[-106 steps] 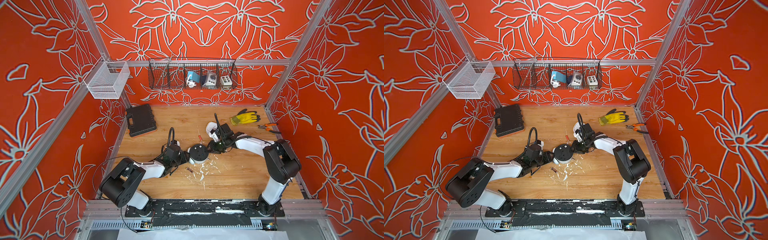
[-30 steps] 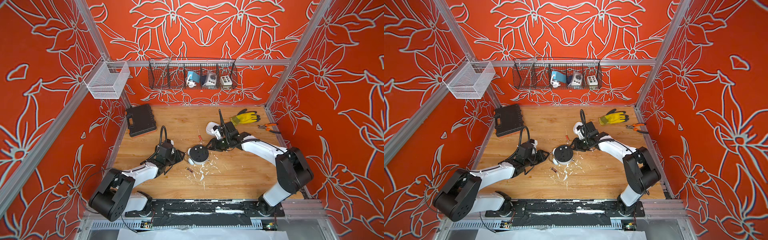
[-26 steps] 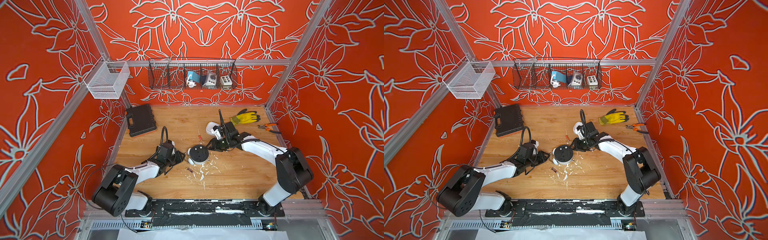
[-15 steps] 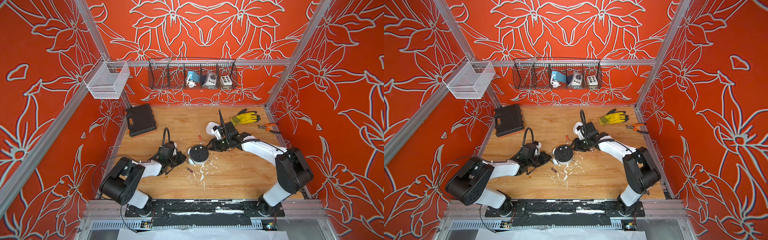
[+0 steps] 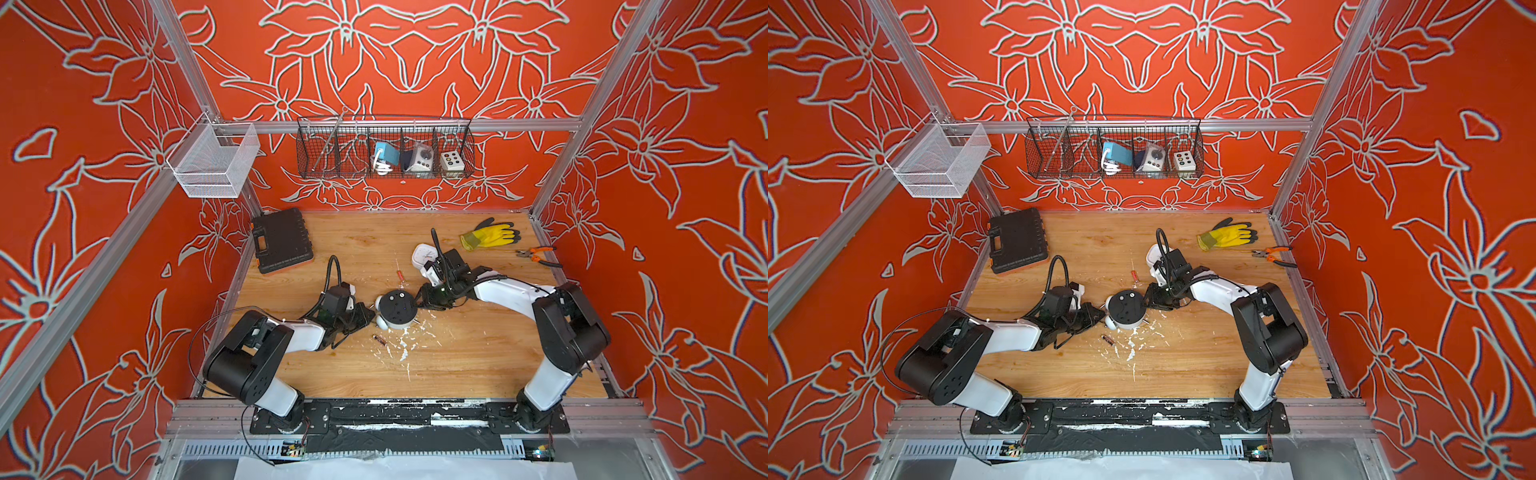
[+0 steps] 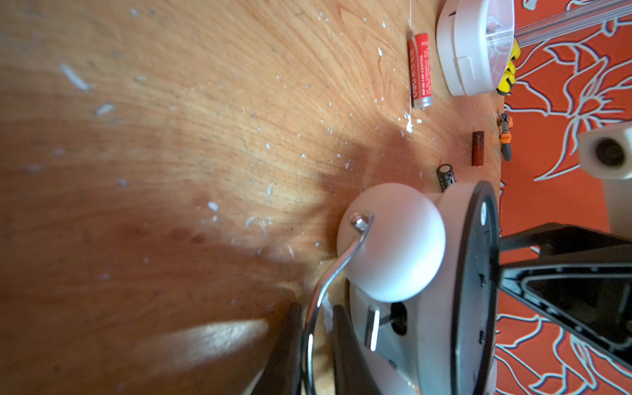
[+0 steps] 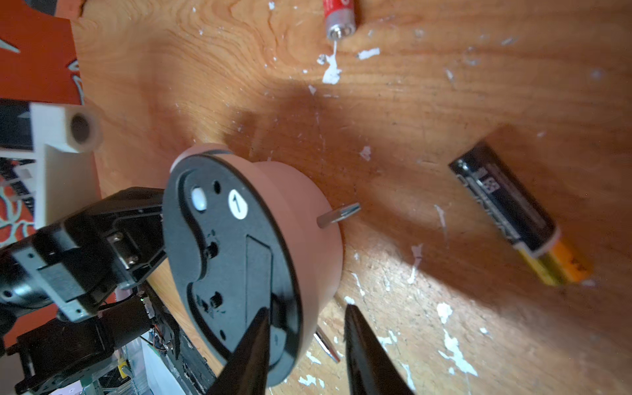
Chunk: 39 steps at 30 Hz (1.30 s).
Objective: Insert the battery into the alarm
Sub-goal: Adjust the alarm at the center of the board.
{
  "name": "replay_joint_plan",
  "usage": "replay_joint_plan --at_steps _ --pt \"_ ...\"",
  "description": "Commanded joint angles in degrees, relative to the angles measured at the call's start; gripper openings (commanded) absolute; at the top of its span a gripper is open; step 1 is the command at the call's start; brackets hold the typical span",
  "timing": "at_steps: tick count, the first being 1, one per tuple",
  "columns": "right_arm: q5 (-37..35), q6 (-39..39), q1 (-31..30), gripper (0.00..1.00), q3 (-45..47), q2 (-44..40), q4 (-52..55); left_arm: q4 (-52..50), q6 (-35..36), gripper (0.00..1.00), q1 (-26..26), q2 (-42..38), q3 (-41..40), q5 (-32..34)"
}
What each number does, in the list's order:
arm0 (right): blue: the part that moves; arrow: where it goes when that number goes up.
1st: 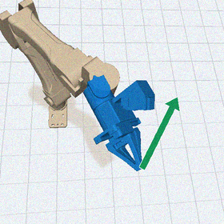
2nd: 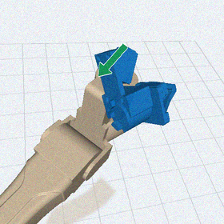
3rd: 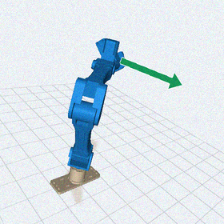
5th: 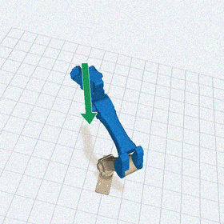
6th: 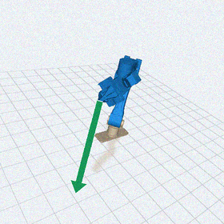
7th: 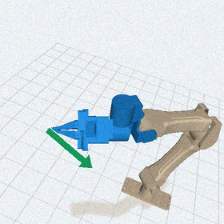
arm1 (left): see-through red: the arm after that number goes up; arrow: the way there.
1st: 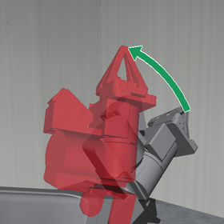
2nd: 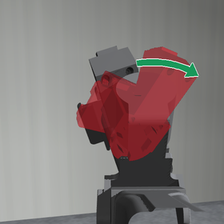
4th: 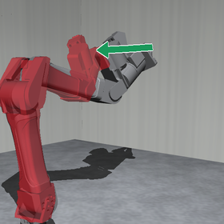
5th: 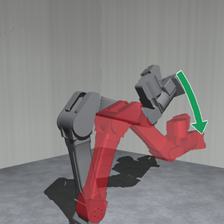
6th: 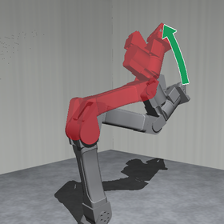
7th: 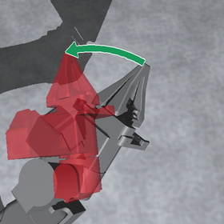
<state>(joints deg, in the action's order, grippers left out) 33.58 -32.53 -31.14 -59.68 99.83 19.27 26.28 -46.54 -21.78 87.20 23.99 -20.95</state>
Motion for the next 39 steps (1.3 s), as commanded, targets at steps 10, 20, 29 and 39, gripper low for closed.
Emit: replay_joint_plan --at_steps 10,20,29,39 --pt "-1.28 -3.40 -0.22 0.07 0.80 2.93 0.14 0.30 -0.97 0.21 0.16 0.31 0.31 -0.33" --pt "3.33 -6.04 0.22 0.00 3.25 3.93 -5.63 5.71 -3.46 0.04 0.25 -0.82 -1.78 -2.19" --pt "7.76 -5.69 0.27 0.00 2.27 4.46 -7.99 5.15 -2.19 0.00 0.25 -7.70 -2.46 -2.53" --pt "9.70 -4.82 0.04 0.25 -0.93 5.63 -7.31 -1.69 -0.99 0.00 0.29 -15.24 -0.80 -0.86"
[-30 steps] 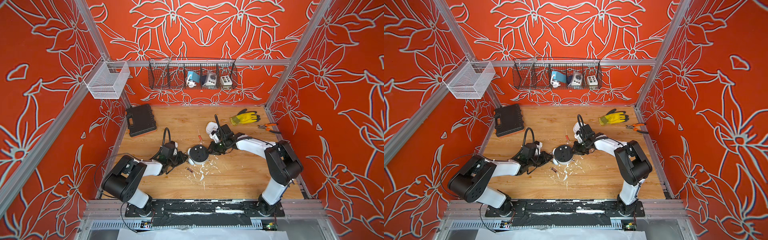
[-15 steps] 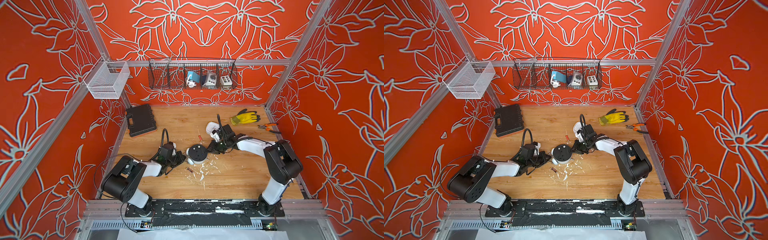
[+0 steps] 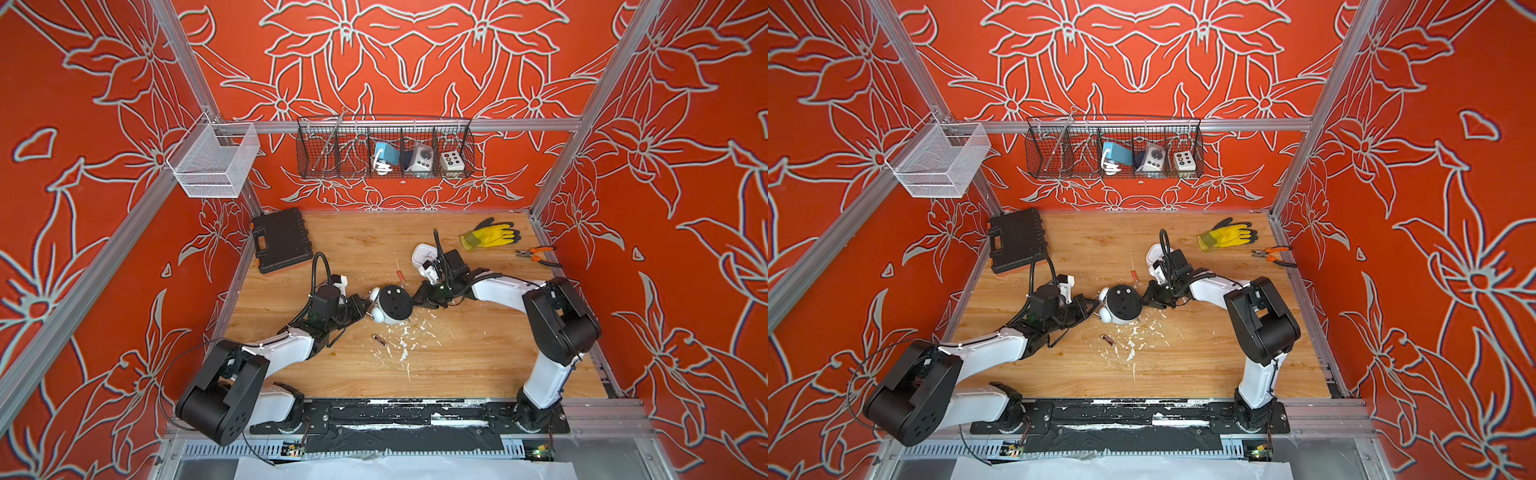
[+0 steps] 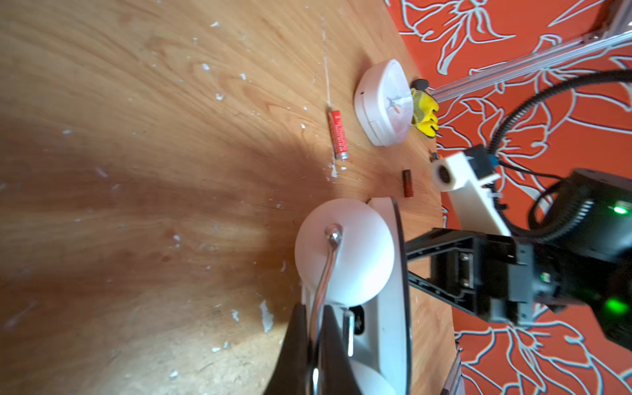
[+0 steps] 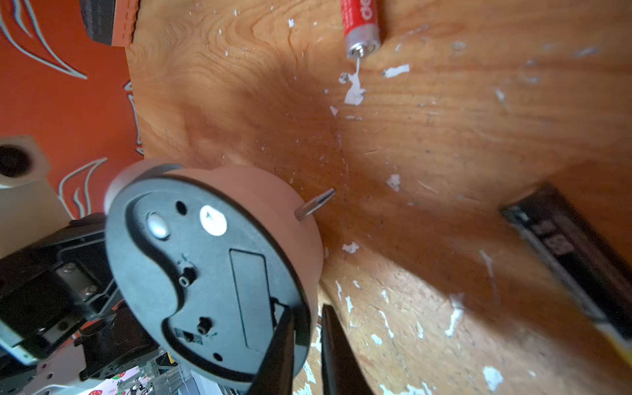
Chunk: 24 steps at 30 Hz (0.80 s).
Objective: Insert the battery into the alarm
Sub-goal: Adjust the alarm at the center of the board.
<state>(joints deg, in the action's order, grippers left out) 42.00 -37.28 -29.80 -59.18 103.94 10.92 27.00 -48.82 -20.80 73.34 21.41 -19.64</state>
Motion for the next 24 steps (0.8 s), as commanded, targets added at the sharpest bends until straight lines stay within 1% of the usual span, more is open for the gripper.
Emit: replay_joint_plan --at_steps 1,5,8,9,10,11,15,19,24 --pt "1.09 -0.17 -1.30 0.27 -1.44 1.33 0.94 -3.67 1.77 0.00 -0.74 -1.83 2.27 -1.87" --pt "0.59 -0.50 -1.26 0.34 -1.47 0.97 0.46 -7.63 4.43 0.00 -0.81 -2.48 4.60 -1.82" --pt "0.39 -0.44 -1.30 0.35 -1.80 1.54 0.71 -9.75 5.92 0.00 -0.89 -2.33 6.29 -2.06" --pt "0.16 -0.45 -1.23 0.34 -1.94 1.81 1.03 -10.59 6.36 0.00 -0.91 -2.39 6.93 -1.99" --pt "0.02 -0.23 -1.30 0.29 -2.21 2.16 1.55 -11.59 7.01 0.00 -0.99 -2.54 7.72 -1.88" --pt "0.01 -0.10 -1.35 0.26 -2.46 2.37 1.79 -12.35 7.67 0.00 -1.16 -2.67 8.34 -1.75" --pt "0.01 -0.19 -1.42 0.18 -3.19 3.02 1.73 -16.10 10.15 0.00 -2.41 -2.59 11.53 -1.58" --pt "0.26 0.00 -1.49 0.18 -4.42 3.42 1.98 -18.46 11.50 0.00 -4.67 -2.24 14.14 -0.56" --pt "1.45 0.23 -1.66 0.21 -5.67 4.47 2.02 -24.09 14.32 0.00 -8.71 -0.22 19.48 3.63"
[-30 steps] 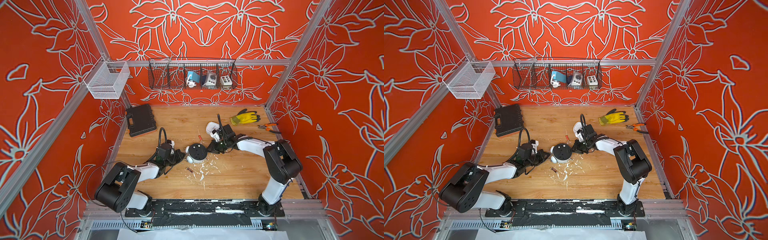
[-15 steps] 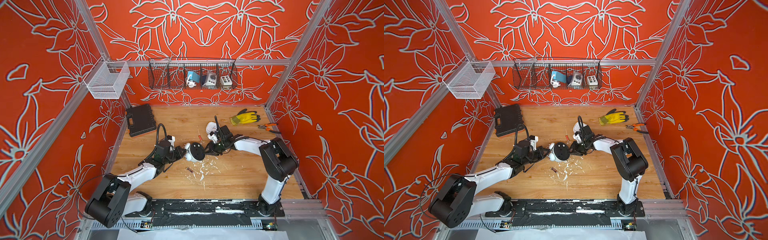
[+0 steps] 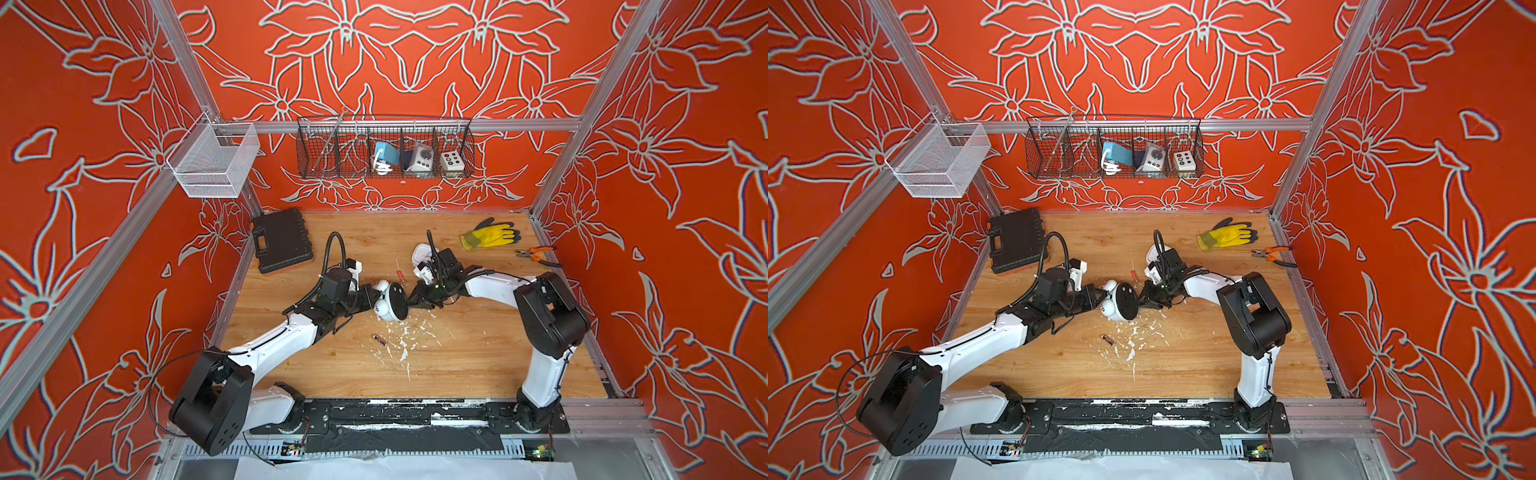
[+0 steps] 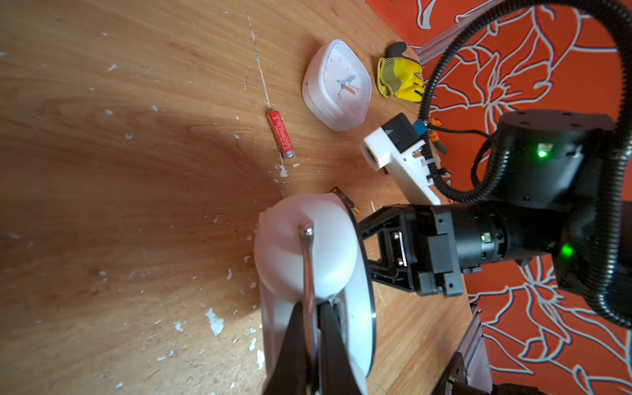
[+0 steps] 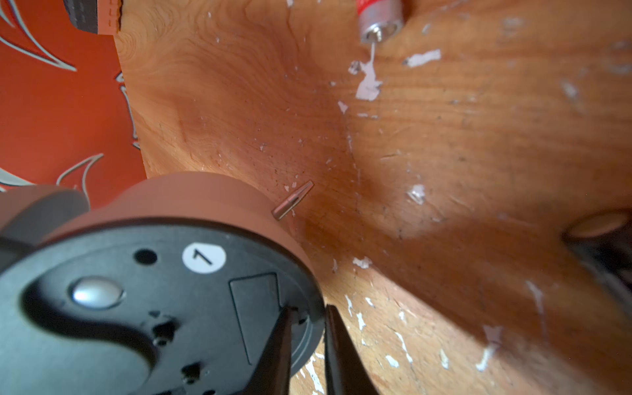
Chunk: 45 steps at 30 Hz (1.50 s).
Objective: Insert the battery into the alarm
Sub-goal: Adjust the alarm at the center of the board.
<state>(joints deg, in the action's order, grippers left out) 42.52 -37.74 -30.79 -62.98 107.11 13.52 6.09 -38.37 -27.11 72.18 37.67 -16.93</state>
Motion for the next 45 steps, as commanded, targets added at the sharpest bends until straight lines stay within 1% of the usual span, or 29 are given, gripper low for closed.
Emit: replay_joint_plan --at_steps 1,5,11,14,22,24,27,30,32,36,37,41,45 --pt "1.18 0.77 -0.62 0.22 -2.13 1.62 -0.64 -4.56 4.65 0.00 -3.32 1.81 4.41 2.06" --pt "2.13 1.05 -0.75 0.23 -2.99 2.90 -1.27 -8.75 6.83 0.00 -6.45 5.12 7.77 6.80" --pt "6.17 -0.41 -0.94 0.25 -4.97 5.54 -4.60 -14.43 9.54 0.00 -10.01 7.83 11.90 15.22" --pt "6.97 -0.17 -1.75 0.28 -6.95 6.66 -4.57 -16.21 10.48 0.00 -10.25 8.12 12.43 17.36" --pt "7.15 0.39 -3.77 0.33 -11.11 9.39 -3.09 -20.65 13.20 0.00 -9.60 7.25 11.60 25.85" --pt "5.21 1.34 -3.80 0.33 -10.95 8.25 -1.55 -21.03 13.54 0.00 -9.04 7.34 11.22 26.51" --pt "0.39 2.95 -3.50 0.32 -9.32 5.22 0.82 -21.02 14.23 0.00 -8.54 7.70 10.68 27.59" --pt "-0.99 3.47 -3.13 0.32 -7.05 2.59 1.00 -20.95 15.06 0.00 -8.51 8.94 11.44 28.01" --pt "-1.08 3.64 -2.97 0.32 -6.63 2.75 1.11 -21.13 15.30 0.00 -8.77 10.55 12.85 27.20" --pt "2.34 -0.15 -3.05 0.31 -6.61 5.13 -4.35 -21.29 15.41 0.00 -9.93 12.86 15.37 26.52" --pt "3.05 -1.55 -3.09 0.29 -6.82 5.99 -6.38 -21.38 15.11 0.00 -10.12 13.25 15.72 26.27" --pt "5.08 -4.69 -3.20 0.24 -9.43 9.63 -10.16 -21.38 14.33 0.00 -10.50 13.32 15.77 25.74" --pt "9.03 -7.24 -3.32 0.23 -12.72 13.15 -13.45 -21.29 14.14 0.00 -11.01 13.68 15.86 25.16"
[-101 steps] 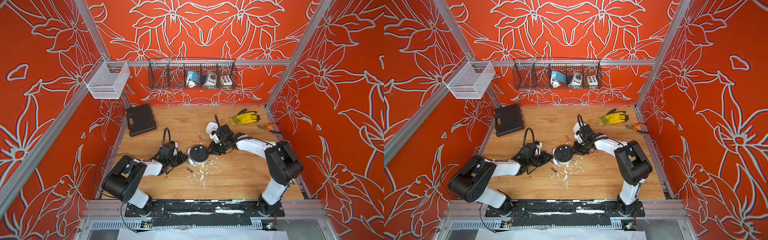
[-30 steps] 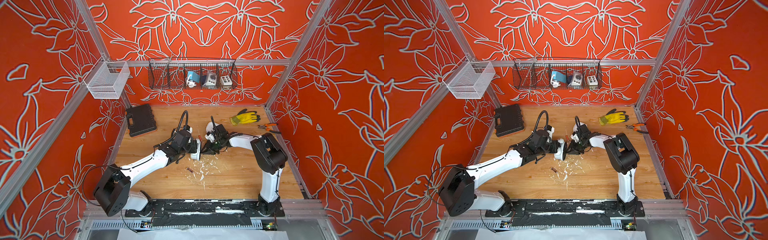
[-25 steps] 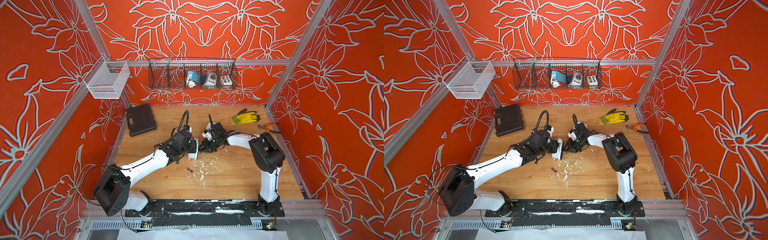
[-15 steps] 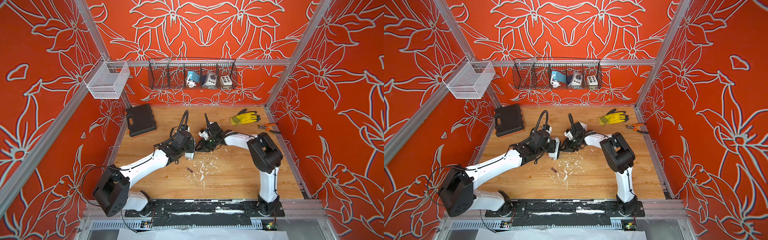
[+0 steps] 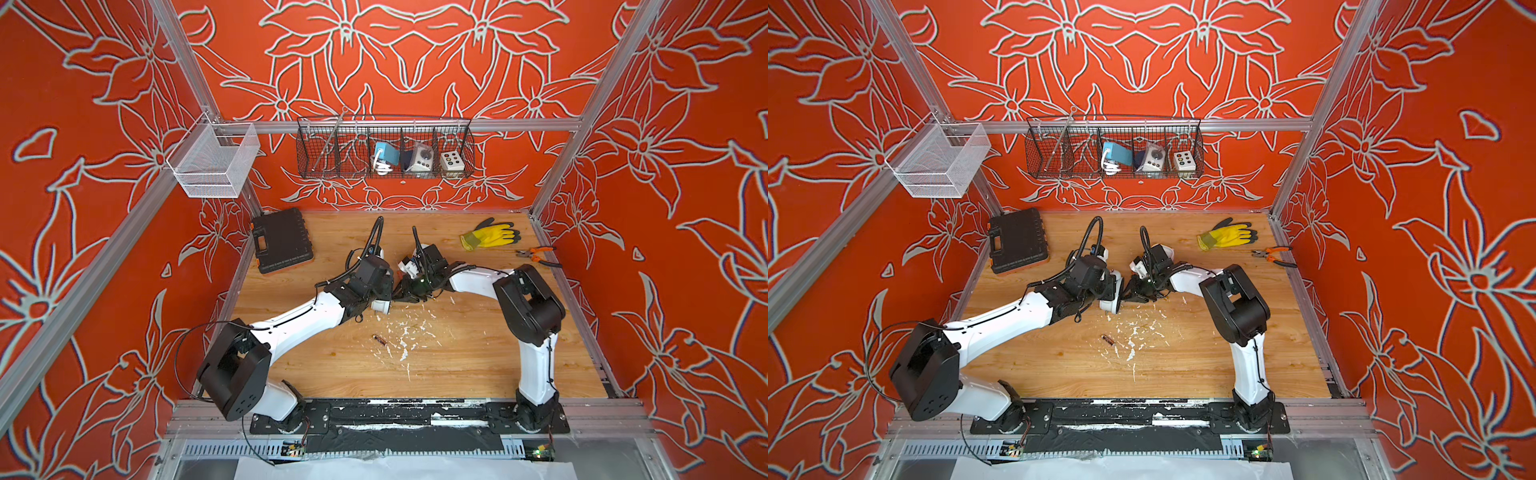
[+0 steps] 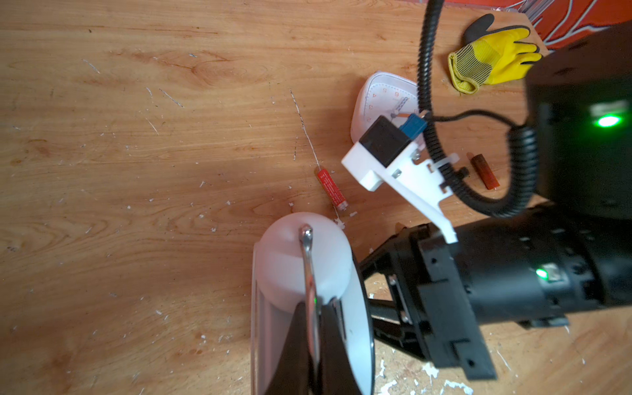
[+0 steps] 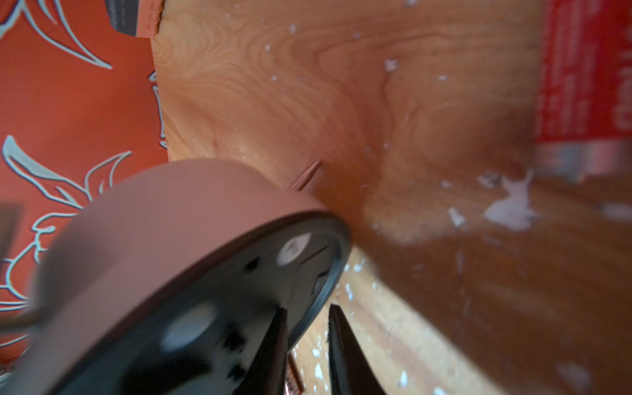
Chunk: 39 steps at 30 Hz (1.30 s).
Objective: Insert the battery into the alarm
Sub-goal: Adjust the alarm at the center of the board.
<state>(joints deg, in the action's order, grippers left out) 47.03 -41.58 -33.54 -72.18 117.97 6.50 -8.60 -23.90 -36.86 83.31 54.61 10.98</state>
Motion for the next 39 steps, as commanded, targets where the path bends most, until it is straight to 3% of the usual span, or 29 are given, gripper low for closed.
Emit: replay_joint_plan --at_steps 1,9,25,33,38,39 --pt "5.65 -3.72 -0.69 0.24 -4.38 2.97 -6.95 -6.69 -0.43 0.00 -1.40 2.83 -0.91 -2.72" --pt "6.76 0.60 -0.56 0.29 -6.70 2.86 -3.77 -7.42 0.27 0.00 -1.37 3.86 0.65 0.24" --pt "-2.48 7.89 0.66 0.32 4.64 -9.31 2.72 -5.24 1.19 0.00 -1.37 12.09 5.37 -0.18" --pt "-2.51 3.42 0.67 0.28 1.68 -4.70 -0.80 -5.98 0.25 0.00 -1.06 10.22 4.35 0.71" --pt "-9.48 4.88 0.72 0.27 3.55 -9.64 2.23 -2.60 -1.56 0.00 1.77 5.16 -0.02 -5.48" --pt "-10.82 5.69 0.75 0.27 4.16 -10.97 3.21 -1.54 -2.00 0.06 2.27 4.41 -0.75 -7.41"
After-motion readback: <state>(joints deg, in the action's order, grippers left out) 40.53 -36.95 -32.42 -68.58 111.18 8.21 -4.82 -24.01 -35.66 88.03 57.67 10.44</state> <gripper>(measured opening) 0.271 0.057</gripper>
